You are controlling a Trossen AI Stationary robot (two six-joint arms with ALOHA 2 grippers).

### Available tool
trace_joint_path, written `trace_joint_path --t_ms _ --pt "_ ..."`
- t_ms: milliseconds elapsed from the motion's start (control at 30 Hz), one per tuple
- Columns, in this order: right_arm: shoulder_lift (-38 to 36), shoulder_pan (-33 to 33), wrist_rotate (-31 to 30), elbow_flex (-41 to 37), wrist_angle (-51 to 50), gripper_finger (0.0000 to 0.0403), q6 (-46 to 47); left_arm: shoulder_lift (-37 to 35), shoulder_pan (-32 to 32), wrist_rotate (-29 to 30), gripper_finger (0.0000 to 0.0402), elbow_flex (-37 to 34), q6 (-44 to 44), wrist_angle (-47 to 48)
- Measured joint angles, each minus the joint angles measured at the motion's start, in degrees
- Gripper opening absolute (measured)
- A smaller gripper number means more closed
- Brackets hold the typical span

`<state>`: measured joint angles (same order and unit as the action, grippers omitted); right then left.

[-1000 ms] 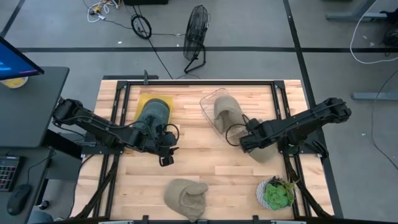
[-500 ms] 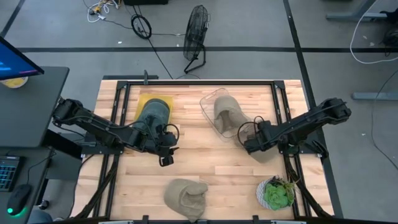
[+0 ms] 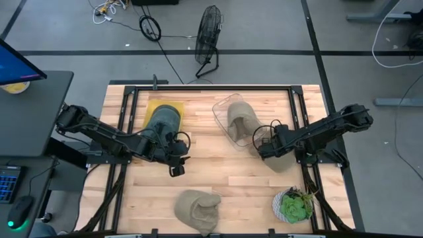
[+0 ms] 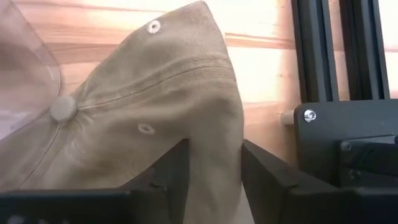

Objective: Pick & Place hat
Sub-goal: Put the top brown cap into the transparent bin

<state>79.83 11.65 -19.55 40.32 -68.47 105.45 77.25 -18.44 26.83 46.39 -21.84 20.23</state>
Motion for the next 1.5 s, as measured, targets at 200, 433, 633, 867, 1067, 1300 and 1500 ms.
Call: trace_joint_path --t_ms 200,433,633,867,1067,1300,1500 --pt "0.87 -0.88 -0.3 0.0 0.93 0.0071 -3.12 0.0 0.0 0.0 0.0179 0.0 0.02 0.0" --pt "0.97 -0.97 -3.52 0.56 5.19 0.0014 -22.36 0.0 0.0 0.0 0.0179 0.0 0.06 0.02" --pt "0.97 -0.75 -1.26 9.35 -7.91 0.0005 -31.38 0.0 -0.02 0.0 0.0179 0.0 0.12 0.04" --pt "0.85 1.07 -3.16 25.89 -21.41 0.0002 -47.6 0.0 -0.02 0.0 0.0179 0.0 0.15 0.04" --pt "0.42 2.26 -12.26 36.12 -16.16 0.0001 -90.55 0.0 -0.01 0.0 0.0179 0.0 0.16 0.11" --pt "0.4 -0.89 -19.08 39.71 -2.48 0.0002 -137.04 0.0 0.0 0.0 0.0179 0.0 0.02 0.07" --pt "0.49 -6.97 -17.91 37.67 4.66 0.0001 -169.16 0.0 0.0 0.0 0.0179 0.0 -0.01 0.02"
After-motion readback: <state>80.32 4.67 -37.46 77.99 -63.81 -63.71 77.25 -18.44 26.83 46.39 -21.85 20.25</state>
